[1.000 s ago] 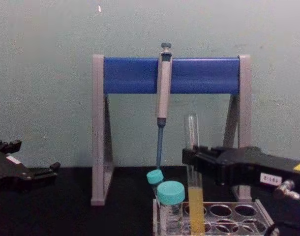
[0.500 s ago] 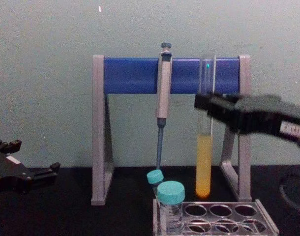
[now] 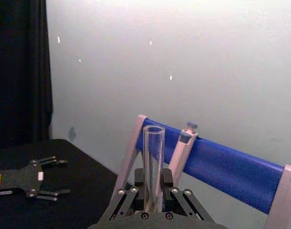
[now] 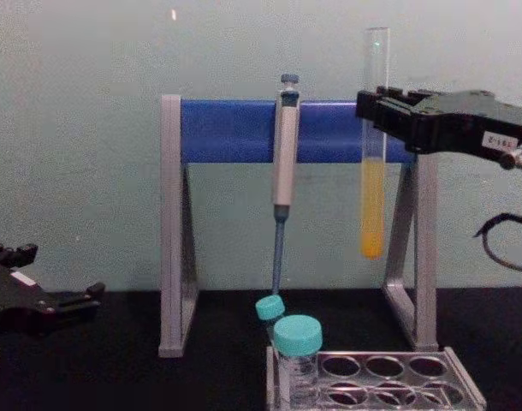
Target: Pick up the test tube from the test tube rack, shake it, then place it back into the test tube rack.
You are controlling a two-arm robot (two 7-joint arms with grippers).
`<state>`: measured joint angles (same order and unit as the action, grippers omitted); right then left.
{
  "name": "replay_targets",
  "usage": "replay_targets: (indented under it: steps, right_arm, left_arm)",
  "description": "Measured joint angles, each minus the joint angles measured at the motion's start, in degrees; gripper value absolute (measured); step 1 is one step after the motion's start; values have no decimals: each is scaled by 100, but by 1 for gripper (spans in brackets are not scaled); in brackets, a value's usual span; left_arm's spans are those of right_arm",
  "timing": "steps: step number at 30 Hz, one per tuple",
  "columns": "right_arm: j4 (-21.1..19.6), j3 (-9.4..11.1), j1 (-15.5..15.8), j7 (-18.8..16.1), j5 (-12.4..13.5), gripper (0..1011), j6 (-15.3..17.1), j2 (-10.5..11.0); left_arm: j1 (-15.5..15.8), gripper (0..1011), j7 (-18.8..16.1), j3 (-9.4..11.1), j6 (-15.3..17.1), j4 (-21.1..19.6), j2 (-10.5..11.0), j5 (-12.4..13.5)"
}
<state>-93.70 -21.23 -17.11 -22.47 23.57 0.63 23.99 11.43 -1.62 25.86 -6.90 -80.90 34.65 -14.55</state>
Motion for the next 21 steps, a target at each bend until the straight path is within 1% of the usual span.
replay_targets:
  steps: [6,12,15,16,19,20,21]
  right_arm:
    - [52,40,-36,7,-59,217,47,-41]
    - [34,112,30,50,-79,217,87,-41]
    - [-32,207,153,118,-86,217,110,-3]
    - [-32,207,153,118,-86,217,110,-3]
    - [-160,344,338,194,-84,217,136,71]
    - [-262,424,464,232,-71,217,157,123]
    - [-318,461,529,252,-57,217,171,147]
  left_arm:
    - [0,1001,0,0,0,0,0,0]
    - [0,1001,0,0,0,0,0,0]
    - [0,1001,0,0,0,0,0,0]
    - [0,1001,0,0,0,0,0,0]
    - [0,1001,0,0,0,0,0,0]
    - [0,1001,0,0,0,0,0,0]
    - [0,1001,0,0,0,0,0,0]
